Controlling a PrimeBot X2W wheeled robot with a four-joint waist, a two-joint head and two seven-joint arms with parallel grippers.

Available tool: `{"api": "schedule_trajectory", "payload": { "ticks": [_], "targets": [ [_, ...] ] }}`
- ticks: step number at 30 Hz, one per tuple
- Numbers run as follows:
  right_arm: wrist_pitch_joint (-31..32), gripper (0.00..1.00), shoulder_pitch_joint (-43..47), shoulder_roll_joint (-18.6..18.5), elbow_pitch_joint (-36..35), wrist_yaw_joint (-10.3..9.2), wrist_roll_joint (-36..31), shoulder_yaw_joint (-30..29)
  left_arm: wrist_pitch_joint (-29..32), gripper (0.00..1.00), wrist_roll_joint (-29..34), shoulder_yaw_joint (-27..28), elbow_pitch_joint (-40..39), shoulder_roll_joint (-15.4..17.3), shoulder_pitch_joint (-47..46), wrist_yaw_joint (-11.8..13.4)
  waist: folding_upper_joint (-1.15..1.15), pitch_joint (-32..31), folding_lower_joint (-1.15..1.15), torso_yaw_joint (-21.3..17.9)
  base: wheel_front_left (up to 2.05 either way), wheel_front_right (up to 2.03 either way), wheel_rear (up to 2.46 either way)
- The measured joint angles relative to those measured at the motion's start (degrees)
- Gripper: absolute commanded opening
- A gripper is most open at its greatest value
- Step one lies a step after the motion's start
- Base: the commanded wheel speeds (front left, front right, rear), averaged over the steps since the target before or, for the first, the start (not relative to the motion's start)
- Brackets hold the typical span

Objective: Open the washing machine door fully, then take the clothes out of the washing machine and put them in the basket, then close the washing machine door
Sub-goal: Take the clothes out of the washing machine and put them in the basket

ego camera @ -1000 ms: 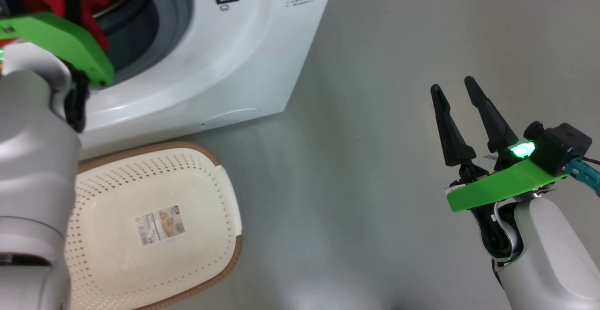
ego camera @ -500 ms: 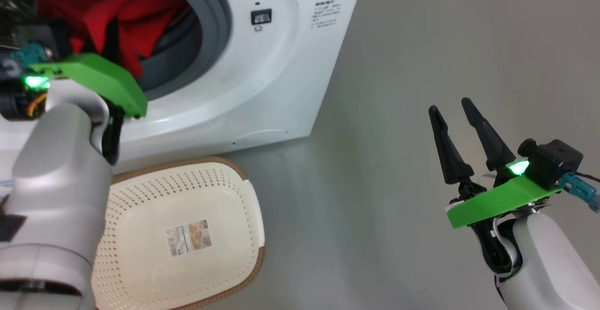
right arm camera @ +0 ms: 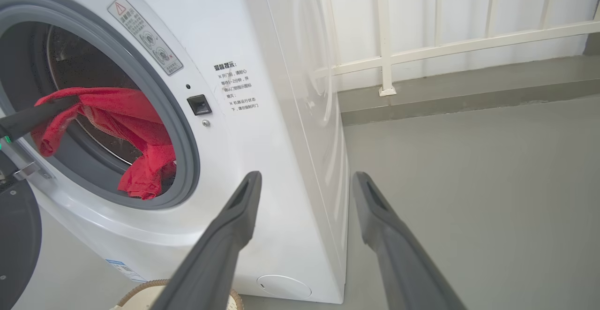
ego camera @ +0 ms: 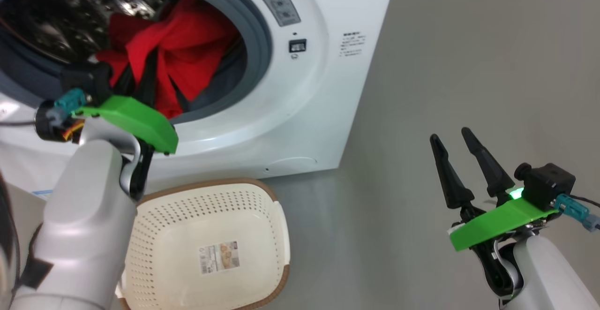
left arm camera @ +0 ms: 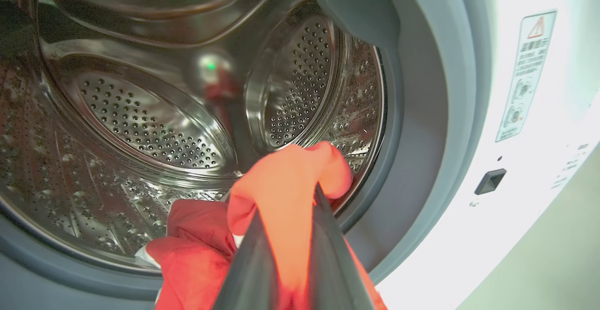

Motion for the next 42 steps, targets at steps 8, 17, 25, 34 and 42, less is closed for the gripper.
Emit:
{"api": "schedule_trajectory", "payload": {
  "ticks": [8, 17, 25, 34, 42],
  "targets": [
    [0.00, 1.00, 2.26, -0.31, 0.67, 0.00, 0.00, 0.00, 2.22, 0.00, -0.01, -0.80, -15.68, 2.58, 8.71, 0.83, 0.00, -3.44, 0.00, 3.08, 0.00, 0.00, 0.00],
    [0.00, 1.00, 3.30, -0.32, 1.01, 0.00, 0.00, 0.05, 11.22, 0.00, -0.77, -0.67, -40.96, 7.60, 18.72, 5.35, 0.00, -6.28, 0.00, 5.86, 0.00, 0.00, 0.00],
    [0.00, 1.00, 3.30, -0.44, 1.12, 0.00, 0.01, 0.36, 15.26, 0.00, -1.93, -0.91, -54.01, 8.49, 27.52, 9.22, 0.00, -6.30, 0.00, 6.71, 0.00, 0.00, 0.00],
    [0.00, 1.00, 3.27, -0.83, 1.10, 0.00, 0.07, 0.53, 11.98, 0.00, -3.30, -2.31, -50.32, 6.95, 34.46, 9.60, 0.00, -5.20, 0.00, 5.94, 0.00, 0.00, 0.00],
    [0.00, 1.00, 3.20, -1.03, 1.10, 0.00, 0.57, 0.69, 8.79, 0.00, -4.59, -4.58, -38.80, 4.66, 36.14, 8.01, 0.00, -4.11, 0.00, 5.31, 0.00, 0.00, 0.00]
  ]
}}
